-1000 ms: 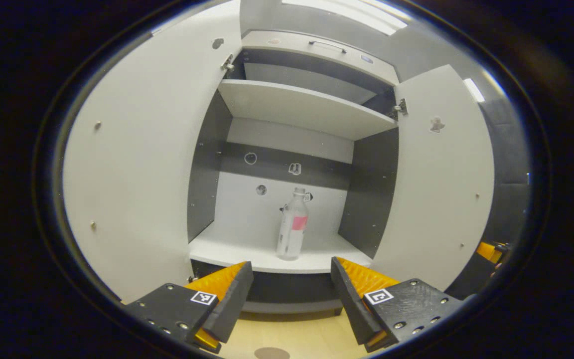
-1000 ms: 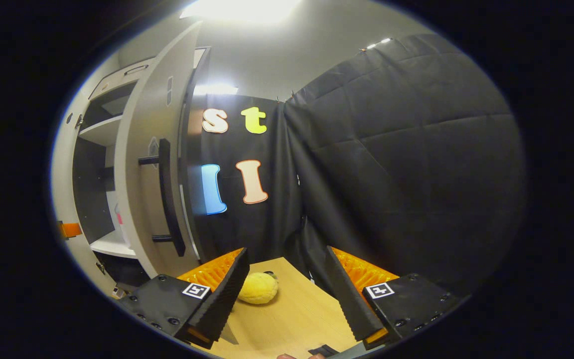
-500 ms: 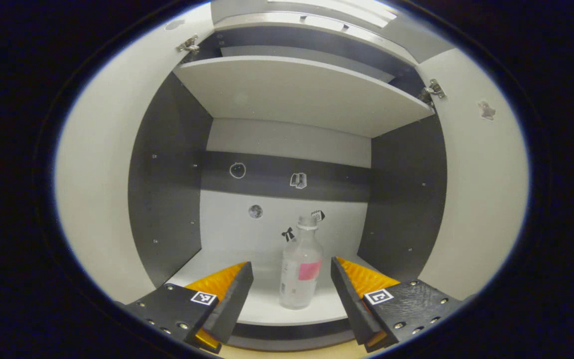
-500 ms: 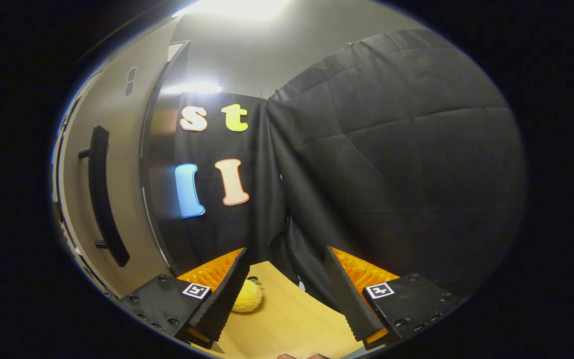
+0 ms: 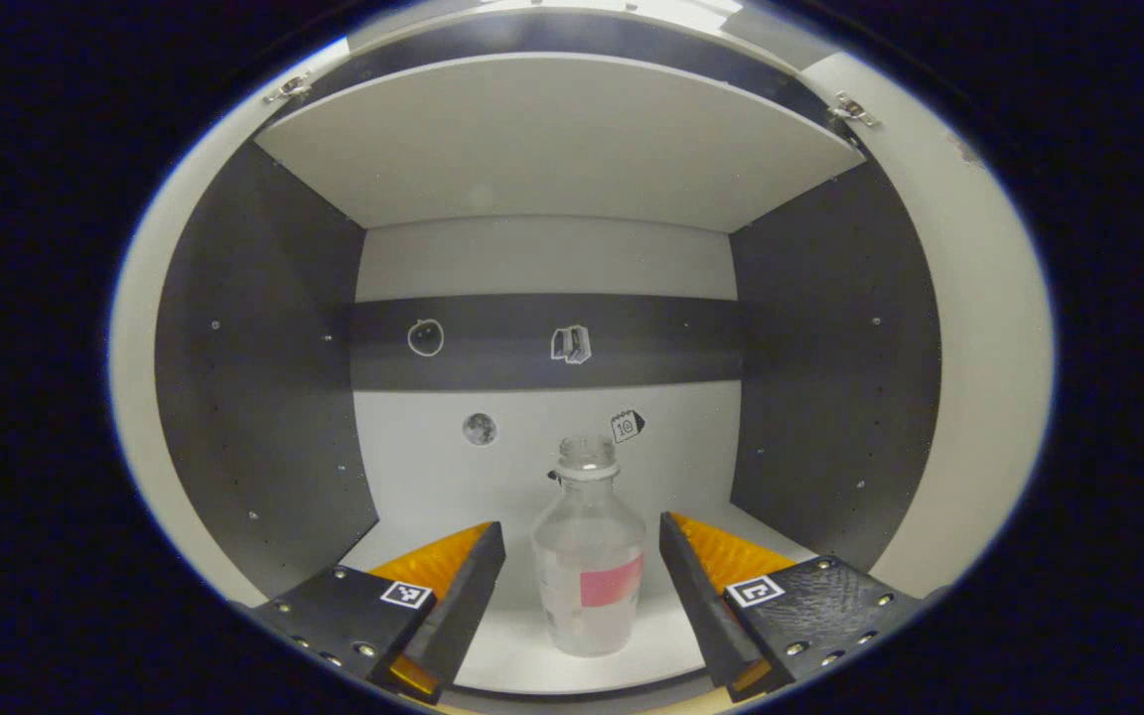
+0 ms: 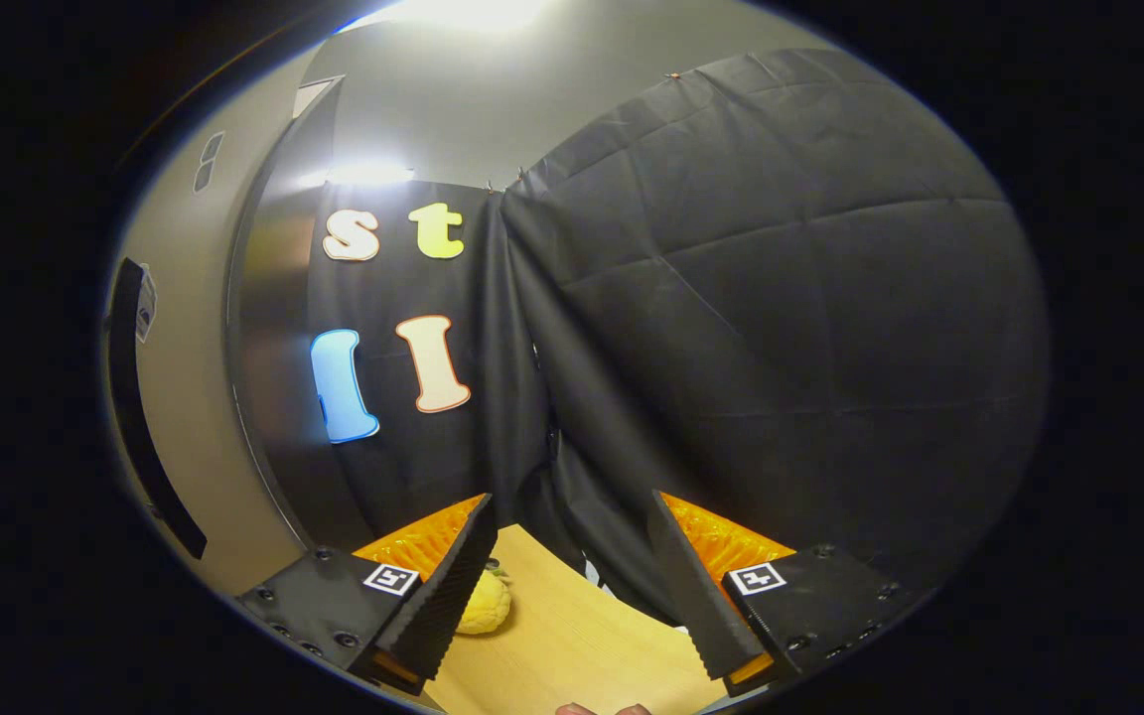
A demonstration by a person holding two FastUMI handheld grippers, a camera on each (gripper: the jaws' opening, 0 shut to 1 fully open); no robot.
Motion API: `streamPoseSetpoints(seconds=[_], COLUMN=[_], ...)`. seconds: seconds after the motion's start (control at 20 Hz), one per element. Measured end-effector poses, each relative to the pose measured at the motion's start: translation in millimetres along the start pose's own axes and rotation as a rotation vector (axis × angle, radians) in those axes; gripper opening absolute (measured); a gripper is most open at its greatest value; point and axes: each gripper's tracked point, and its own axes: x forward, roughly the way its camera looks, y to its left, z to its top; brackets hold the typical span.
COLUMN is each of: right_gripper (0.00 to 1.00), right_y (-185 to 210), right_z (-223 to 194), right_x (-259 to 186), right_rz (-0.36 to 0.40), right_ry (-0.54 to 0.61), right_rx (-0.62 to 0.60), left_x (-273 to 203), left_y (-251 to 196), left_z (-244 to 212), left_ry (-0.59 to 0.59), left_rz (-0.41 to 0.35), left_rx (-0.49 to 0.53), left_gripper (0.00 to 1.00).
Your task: Grasp the bottle in the cabinet with the left hand and place it on the coaster, then close the right door with the right hand and the left door with the left hand.
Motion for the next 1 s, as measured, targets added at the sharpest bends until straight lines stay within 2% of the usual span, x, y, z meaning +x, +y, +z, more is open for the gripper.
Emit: streamPoseSetpoints(seconds=[0.05, 0.1, 0.15, 0.25, 0.3, 0.35, 0.5, 0.55, 0.6, 0.65, 1.0], right_gripper=[0.97, 0.97, 0.97, 0.97, 0.97, 0.97, 0.96, 0.96, 0.98, 0.98, 0.97], right_y=[0, 0, 0, 2, 0, -1, -6, -8, -9, -11, -10], right_z=[-1, -5, -7, -7, -8, -9, -13, -12, -13, -12, -4], right_x=[1, 3, 5, 9, 10, 11, 18, 18, 19, 18, 7], right_rz=[-0.003, -0.004, -0.004, -0.002, -0.004, -0.006, 0.000, 0.002, 0.004, 0.006, 0.044], right_ry=[0.004, 0.010, 0.015, 0.020, 0.021, 0.023, 0.033, 0.034, 0.031, 0.026, 0.010], right_rx=[-0.009, -0.017, -0.024, -0.027, -0.027, -0.023, -0.008, -0.002, 0.003, 0.006, -0.009], left_x=[6, 10, 13, 18, 20, 24, 17, 13, 7, 0, -72], left_y=[-1, -1, -2, -2, -1, -2, -3, -5, -6, -9, -27], left_z=[-3, -6, -7, -12, -14, -14, -12, -10, -6, -1, 32], left_ry=[0.008, 0.014, 0.015, 0.033, 0.032, 0.035, 0.040, 0.034, 0.022, 0.011, -0.032], left_rz=[-0.001, 0.002, 0.006, 0.006, 0.012, 0.008, 0.014, 0.016, 0.011, -0.001, -0.075], left_rx=[0.003, 0.010, 0.013, 0.010, 0.010, 0.016, 0.030, 0.013, -0.008, -0.020, -0.015], left_gripper=[0.91, 0.96, 0.91, 0.89, 0.81, 0.69, 0.69, 0.60, 0.75, 0.67, 0.66])
